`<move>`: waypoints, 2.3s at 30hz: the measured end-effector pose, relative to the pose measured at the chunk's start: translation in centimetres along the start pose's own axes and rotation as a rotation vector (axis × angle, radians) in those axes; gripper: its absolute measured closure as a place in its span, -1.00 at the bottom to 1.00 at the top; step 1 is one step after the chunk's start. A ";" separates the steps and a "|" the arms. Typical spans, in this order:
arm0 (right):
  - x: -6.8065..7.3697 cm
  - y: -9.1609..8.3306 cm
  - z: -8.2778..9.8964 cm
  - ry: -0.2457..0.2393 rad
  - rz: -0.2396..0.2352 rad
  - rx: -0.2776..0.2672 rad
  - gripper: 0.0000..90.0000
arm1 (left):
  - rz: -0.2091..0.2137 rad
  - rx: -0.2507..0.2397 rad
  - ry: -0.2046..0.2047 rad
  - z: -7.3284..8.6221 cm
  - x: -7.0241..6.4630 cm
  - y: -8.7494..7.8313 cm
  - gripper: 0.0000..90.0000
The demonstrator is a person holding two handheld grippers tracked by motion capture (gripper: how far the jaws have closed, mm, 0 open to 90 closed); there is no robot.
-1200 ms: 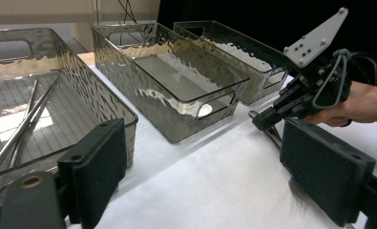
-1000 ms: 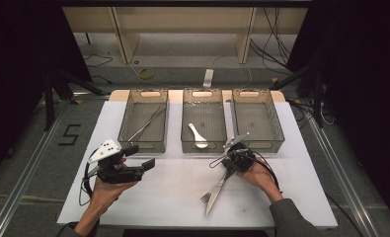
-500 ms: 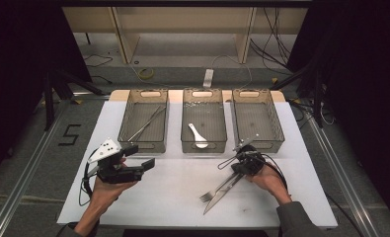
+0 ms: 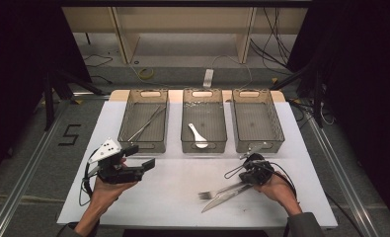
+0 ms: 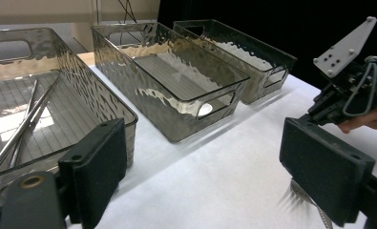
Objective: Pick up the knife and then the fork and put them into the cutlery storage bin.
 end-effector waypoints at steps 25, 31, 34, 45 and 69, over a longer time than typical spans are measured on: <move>2.0 -4.4 2.9 -0.124 -0.051 0.048 0.08 | 0.000 0.002 0.005 0.0 0.0 0.0 -0.65; 2.6 -4.0 4.1 -0.158 -0.070 0.098 -0.14 | 0.000 0.000 0.001 0.0 0.0 0.0 -0.65; 2.4 -3.7 4.6 -0.158 -0.072 0.111 -0.19 | 0.002 0.002 0.005 0.0 0.0 0.0 -0.65; 1.7 -3.3 5.3 -0.141 -0.057 0.156 -0.10 | 0.002 0.002 0.008 0.0 0.0 0.0 -0.65; 3.6 -3.4 5.5 -0.322 -0.022 0.256 0.32 | 0.004 0.004 0.012 0.0 -0.1 0.1 -0.65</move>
Point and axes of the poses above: each handheld gripper's, and its own axes: y roughly forward along the jaws, z roughly out of its underside, x roughly to its left, the point moved 7 cm from there along y, roughly forward along the jaws, and after that the axes turned 5 degrees about -x, right-handed, at the moved point
